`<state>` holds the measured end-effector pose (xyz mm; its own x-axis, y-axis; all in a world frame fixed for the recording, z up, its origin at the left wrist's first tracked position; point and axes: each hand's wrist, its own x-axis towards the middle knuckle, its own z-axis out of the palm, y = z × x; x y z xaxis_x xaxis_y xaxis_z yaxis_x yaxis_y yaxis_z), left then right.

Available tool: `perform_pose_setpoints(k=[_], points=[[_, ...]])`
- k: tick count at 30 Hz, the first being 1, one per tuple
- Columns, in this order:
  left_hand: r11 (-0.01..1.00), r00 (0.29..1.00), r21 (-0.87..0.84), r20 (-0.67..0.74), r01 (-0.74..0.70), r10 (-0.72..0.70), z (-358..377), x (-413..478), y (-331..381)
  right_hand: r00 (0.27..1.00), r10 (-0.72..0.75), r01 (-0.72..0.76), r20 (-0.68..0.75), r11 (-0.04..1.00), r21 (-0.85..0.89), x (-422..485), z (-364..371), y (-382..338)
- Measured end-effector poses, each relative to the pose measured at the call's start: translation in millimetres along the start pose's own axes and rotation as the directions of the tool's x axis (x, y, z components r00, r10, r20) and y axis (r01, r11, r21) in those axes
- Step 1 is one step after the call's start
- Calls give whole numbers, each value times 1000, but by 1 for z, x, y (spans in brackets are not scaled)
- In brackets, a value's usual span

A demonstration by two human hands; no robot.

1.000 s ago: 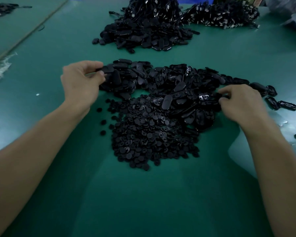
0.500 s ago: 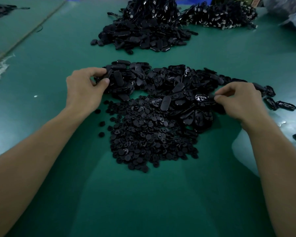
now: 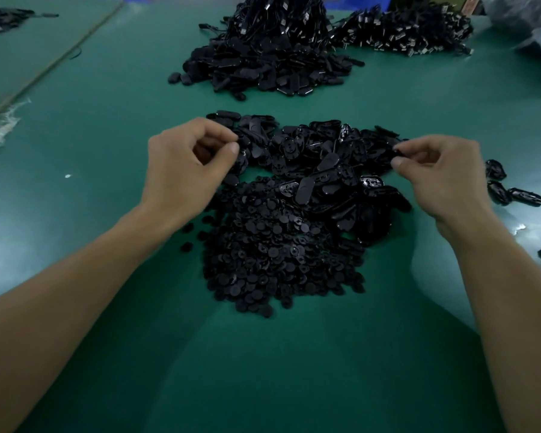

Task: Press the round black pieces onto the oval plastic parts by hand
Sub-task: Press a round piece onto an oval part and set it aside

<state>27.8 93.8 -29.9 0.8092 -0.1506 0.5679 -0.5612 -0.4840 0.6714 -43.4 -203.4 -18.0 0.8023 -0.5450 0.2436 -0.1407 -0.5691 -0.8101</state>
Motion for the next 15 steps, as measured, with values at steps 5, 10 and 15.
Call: perform_pose_setpoints(k=[5,10,15], points=[[990,977,-143,209,-8,39,7,-9,25,934,-274,204,227,935,290,-36,22,-42],[964,938,-263,342,42,52,11,-16,39,831,-380,192,406,882,431,-58,35,-57],[910,932,-369,359,191,-50,11,-14,35,821,-338,77,459,864,497,-57,35,-54]])
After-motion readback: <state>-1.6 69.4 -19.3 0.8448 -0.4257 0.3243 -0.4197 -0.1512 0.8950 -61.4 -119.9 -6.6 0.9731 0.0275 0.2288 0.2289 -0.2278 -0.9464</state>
